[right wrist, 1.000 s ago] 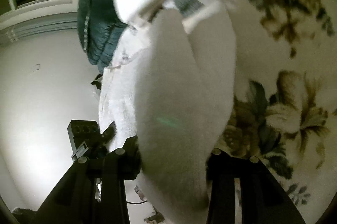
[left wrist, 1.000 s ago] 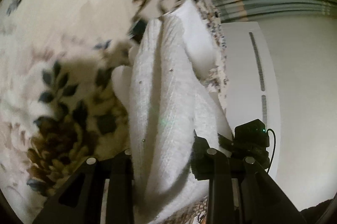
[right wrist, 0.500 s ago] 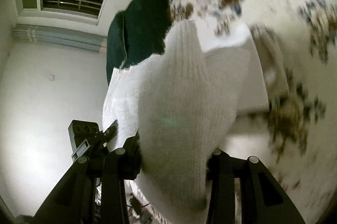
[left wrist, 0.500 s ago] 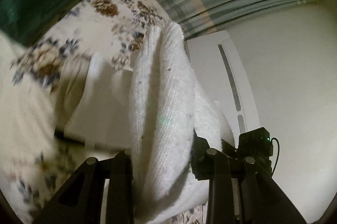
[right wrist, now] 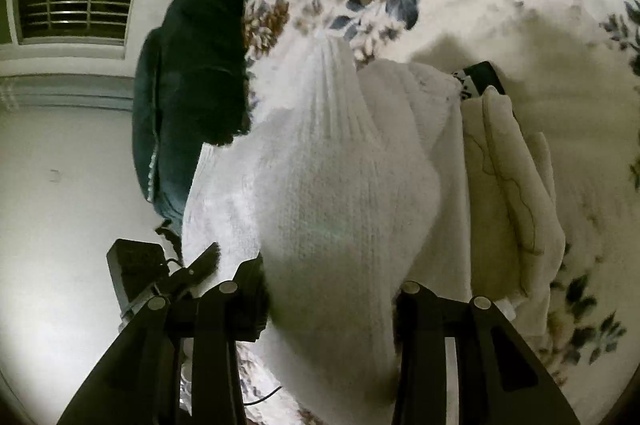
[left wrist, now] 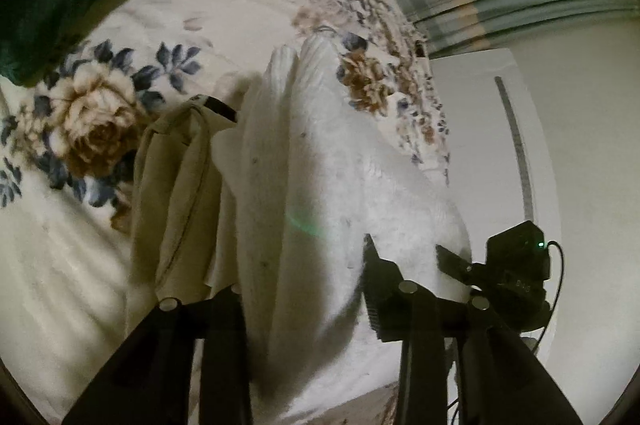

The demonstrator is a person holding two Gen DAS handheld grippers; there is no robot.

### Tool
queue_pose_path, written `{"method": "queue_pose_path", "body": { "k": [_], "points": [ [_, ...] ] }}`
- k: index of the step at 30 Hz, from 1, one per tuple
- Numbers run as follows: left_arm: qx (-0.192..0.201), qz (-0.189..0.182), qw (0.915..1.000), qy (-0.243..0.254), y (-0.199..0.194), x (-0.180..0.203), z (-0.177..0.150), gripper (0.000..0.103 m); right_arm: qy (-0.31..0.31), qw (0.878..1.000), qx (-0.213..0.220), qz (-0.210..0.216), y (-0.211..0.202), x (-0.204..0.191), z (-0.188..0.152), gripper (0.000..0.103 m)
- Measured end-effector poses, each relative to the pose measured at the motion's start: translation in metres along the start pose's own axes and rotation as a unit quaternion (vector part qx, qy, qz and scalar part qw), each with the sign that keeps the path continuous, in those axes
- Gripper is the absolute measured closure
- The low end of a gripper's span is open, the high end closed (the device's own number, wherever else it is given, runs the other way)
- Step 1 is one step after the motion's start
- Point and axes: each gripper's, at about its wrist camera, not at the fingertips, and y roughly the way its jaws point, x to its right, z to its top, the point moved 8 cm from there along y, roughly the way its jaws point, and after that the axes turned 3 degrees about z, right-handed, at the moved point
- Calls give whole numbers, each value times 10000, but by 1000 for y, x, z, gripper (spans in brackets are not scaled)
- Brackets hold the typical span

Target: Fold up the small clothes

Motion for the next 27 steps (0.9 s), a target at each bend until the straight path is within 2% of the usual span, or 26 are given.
{"method": "queue_pose_path", "body": {
  "k": [2,3,4,8,10,12,14,16,19,20,23,25,27],
  "points": [
    [-119,269,9995,108,-3,2,-2,64,-77,9999,-70,-135,2,-3,0,55],
    [-116,465,9986,221,-4,4,-2,61,-168,9993,-106,-310,3,-5,0,45],
    [-111,661,9974,270,-6,5,-2,58,-234,9985,-118,-490,3,-7,1,42],
    [162,1343,9891,579,-12,9,2,43,-455,9915,96,-1212,-6,-16,-1,28],
    [413,1649,9822,801,-19,15,5,35,-764,9787,374,-1870,-14,-19,1,24],
    [550,1882,9753,1022,-22,20,7,11,-1063,9650,531,-2337,-21,-26,0,6],
    [632,2114,9679,1200,-26,25,6,0,-1349,9467,708,-2839,-30,-32,-3,0],
    [653,2402,9585,1392,-29,29,0,0,-1581,9274,862,-3279,-43,-39,-13,0],
    [736,2782,9438,1628,-37,35,-13,0,-1978,8875,1200,-3984,-64,-47,-38,0],
    [762,2874,9397,1689,-40,37,-20,0,-2027,8792,1286,-4115,-73,-50,-50,0],
    [789,3207,9250,1876,-54,46,-48,0,-2060,8657,1421,-4334,-88,-53,-81,0],
    [826,3406,9176,1875,-67,51,-63,0,-2001,8618,1527,-4404,-100,-54,-101,0],
    [931,3451,9153,1854,-85,61,-81,0,-1892,8599,1675,-4434,-116,-59,-122,0]
  ]
}}
